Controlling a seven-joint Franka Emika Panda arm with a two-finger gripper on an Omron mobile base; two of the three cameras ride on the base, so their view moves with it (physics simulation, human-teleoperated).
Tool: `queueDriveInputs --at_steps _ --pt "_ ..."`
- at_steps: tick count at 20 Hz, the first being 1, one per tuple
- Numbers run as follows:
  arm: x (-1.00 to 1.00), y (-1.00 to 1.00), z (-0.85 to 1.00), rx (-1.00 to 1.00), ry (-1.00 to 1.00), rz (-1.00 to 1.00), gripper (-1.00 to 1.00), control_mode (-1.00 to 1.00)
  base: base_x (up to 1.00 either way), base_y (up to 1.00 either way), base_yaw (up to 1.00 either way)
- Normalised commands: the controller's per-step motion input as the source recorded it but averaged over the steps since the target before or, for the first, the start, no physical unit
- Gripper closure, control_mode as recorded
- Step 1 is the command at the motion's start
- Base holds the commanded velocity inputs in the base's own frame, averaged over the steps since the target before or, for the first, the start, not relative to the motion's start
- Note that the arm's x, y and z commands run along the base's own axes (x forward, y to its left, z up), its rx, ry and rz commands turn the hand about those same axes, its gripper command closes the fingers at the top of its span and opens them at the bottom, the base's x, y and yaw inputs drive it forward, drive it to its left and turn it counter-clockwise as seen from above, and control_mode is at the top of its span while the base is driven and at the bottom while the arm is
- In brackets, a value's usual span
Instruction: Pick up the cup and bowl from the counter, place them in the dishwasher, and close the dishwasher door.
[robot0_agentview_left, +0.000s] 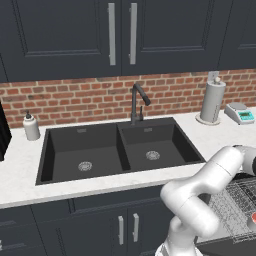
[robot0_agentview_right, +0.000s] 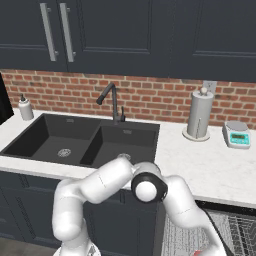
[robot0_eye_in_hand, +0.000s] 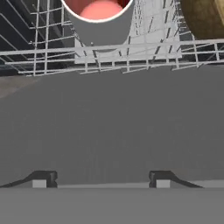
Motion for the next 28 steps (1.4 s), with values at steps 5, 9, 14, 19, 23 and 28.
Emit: queueDriveInputs --at_steps 5,9,14,19,23,28 --pt "0.57 0.0 -0.33 0.0 -0.18 0.05 -1.0 -1.0 0.0 0.0 0.0" --pt "0.7 0.02 -0.2 0.0 -0.25 0.04 -1.0 -1.0 0.0 0.0 0.0" --pt "0.75 0.0 -0.15 0.0 -0.3 0.06 -1.0 -1.0 0.0 0.0 0.0" --pt "0.89 0.0 0.0 0.01 -0.3 0.05 -1.0 -1.0 0.0 0.0 0.0" --pt "1.0 0.0 0.0 0.03 -0.22 0.03 -1.0 -1.0 0.0 0.0 0.0" --pt "0.99 0.0 -0.05 0.01 -0.07 0.01 -1.0 -1.0 0.0 0.0 0.0"
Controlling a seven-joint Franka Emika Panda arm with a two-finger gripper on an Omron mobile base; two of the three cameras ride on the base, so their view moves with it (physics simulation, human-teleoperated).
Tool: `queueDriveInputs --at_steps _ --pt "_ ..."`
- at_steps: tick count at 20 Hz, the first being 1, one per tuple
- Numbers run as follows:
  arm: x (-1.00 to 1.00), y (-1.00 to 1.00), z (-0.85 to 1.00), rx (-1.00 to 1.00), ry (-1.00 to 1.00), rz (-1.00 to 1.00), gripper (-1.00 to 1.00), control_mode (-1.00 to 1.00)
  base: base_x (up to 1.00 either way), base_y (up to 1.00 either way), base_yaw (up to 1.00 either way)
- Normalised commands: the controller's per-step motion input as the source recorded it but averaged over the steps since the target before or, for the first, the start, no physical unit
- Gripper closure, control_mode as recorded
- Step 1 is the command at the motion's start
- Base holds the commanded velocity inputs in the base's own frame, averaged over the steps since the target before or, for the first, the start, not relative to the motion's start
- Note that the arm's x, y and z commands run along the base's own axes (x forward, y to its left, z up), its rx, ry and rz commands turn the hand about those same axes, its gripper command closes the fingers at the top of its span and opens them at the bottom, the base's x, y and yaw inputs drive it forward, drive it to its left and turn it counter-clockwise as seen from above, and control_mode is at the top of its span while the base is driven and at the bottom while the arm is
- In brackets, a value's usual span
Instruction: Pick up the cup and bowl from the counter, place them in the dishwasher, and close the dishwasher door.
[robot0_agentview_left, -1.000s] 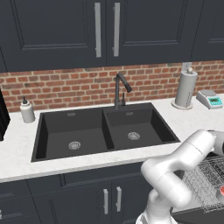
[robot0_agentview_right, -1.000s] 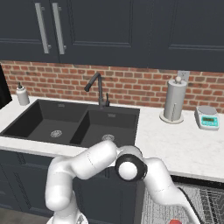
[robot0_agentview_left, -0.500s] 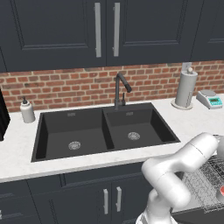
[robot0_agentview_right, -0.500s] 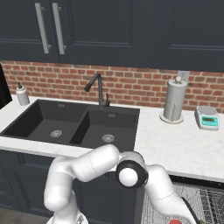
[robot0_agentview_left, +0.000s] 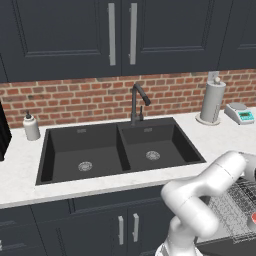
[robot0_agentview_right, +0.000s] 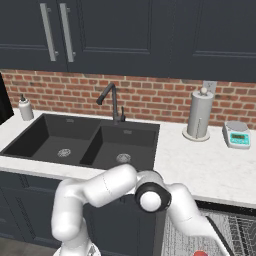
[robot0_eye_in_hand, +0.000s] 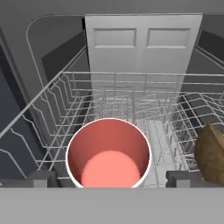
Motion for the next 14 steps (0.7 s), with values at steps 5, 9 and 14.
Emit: queueDriveInputs --at_steps 5,9,14 --pt "0.31 0.0 -0.11 0.05 0.02 0.0 -1.0 -1.0 0.0 0.0 0.0" --pt "-0.25 0.0 0.35 0.07 0.16 -0.01 -1.0 -1.0 0.0 0.0 0.0" --pt "-0.61 0.0 0.35 0.05 0.29 -0.03 -1.0 -1.0 0.0 0.0 0.0"
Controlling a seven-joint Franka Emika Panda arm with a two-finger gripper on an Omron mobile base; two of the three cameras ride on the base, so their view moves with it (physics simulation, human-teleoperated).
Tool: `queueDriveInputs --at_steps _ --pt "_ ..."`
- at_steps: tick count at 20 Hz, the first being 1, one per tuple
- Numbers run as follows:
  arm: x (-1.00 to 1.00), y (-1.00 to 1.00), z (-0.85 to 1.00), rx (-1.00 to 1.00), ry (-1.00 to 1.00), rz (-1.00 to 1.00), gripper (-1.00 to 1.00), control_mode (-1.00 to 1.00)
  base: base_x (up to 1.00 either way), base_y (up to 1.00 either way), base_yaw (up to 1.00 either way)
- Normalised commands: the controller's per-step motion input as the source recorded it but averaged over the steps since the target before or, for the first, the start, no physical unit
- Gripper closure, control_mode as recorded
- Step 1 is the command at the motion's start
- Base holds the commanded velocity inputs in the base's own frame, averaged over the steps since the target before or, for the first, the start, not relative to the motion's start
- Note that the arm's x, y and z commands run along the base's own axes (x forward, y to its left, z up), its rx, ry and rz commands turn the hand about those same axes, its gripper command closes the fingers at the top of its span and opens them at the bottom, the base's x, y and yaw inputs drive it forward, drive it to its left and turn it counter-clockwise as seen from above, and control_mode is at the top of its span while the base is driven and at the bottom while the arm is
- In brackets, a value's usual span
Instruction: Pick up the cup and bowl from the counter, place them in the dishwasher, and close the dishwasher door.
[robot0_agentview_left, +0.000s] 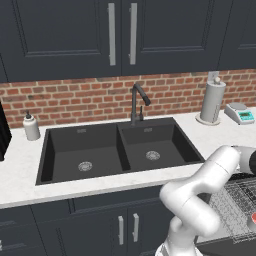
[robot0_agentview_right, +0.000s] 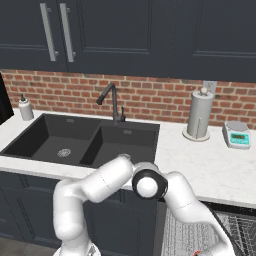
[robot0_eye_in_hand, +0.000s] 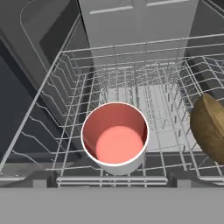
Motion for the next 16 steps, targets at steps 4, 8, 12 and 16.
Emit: queueDriveInputs --at_steps 4,8,12,16 --pt "-0.4 0.05 -0.08 0.0 0.32 -0.01 -1.0 -1.0 0.0 0.0 0.0" --pt "-0.01 0.04 -0.67 0.03 0.22 0.0 -1.0 -1.0 0.0 0.0 0.0" --pt "0.3 0.0 -0.64 0.1 0.14 0.0 -1.0 -1.0 0.0 0.0 0.0" --pt "0.34 0.0 -0.54 0.1 0.08 0.0 -1.0 -1.0 0.0 0.0 0.0"
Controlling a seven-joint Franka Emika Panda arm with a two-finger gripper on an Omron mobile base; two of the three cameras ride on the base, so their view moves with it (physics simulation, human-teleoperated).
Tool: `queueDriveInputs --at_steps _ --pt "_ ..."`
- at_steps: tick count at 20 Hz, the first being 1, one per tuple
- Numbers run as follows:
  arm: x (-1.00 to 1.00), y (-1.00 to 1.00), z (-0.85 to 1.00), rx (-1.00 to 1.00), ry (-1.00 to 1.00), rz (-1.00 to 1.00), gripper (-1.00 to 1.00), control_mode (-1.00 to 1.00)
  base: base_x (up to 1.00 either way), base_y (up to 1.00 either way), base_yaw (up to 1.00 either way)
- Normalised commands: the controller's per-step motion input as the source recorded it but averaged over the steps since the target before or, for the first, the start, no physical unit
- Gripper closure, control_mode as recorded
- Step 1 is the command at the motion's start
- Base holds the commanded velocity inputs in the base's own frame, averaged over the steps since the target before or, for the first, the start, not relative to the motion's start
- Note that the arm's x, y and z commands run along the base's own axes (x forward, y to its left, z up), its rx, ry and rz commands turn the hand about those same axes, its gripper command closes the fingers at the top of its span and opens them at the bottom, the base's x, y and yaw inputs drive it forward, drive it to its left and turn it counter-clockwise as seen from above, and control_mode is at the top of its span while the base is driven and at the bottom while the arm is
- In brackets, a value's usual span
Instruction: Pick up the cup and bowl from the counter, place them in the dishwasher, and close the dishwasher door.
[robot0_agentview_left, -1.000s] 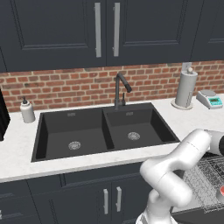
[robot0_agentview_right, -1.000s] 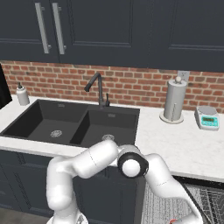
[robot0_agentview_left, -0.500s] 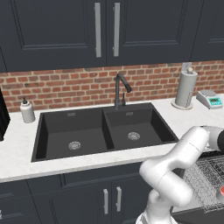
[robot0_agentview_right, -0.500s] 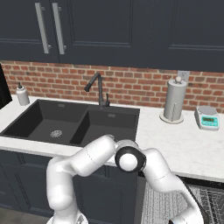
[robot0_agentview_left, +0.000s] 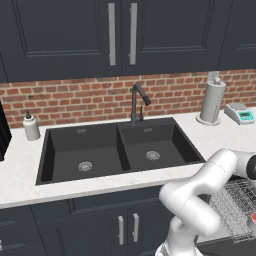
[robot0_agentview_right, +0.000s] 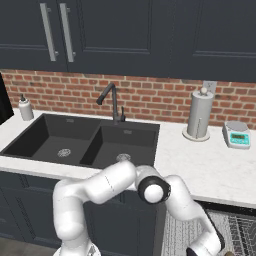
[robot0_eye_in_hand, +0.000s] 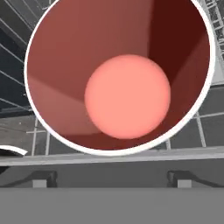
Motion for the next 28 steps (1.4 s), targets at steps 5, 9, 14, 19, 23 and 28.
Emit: queueDriveInputs --at_steps 5,9,14,19,23,28 --pt "0.38 0.0 -0.41 0.09 0.01 0.0 -1.0 -1.0 0.0 0.0 0.0" --pt "0.48 0.0 -0.42 0.04 -0.03 0.0 -1.0 -1.0 0.0 0.0 0.0" --pt "0.74 0.0 -0.15 0.02 -0.19 0.0 -1.0 -1.0 0.0 0.0 0.0" --pt "0.54 0.0 0.1 0.02 -0.28 0.0 -1.0 -1.0 0.0 0.0 0.0" --pt "-0.88 0.03 0.71 0.01 -0.27 0.0 -1.0 -1.0 0.0 0.0 0.0" --pt "-1.0 0.08 0.99 0.0 -0.11 0.0 -1.0 -1.0 0.0 0.0 0.0"
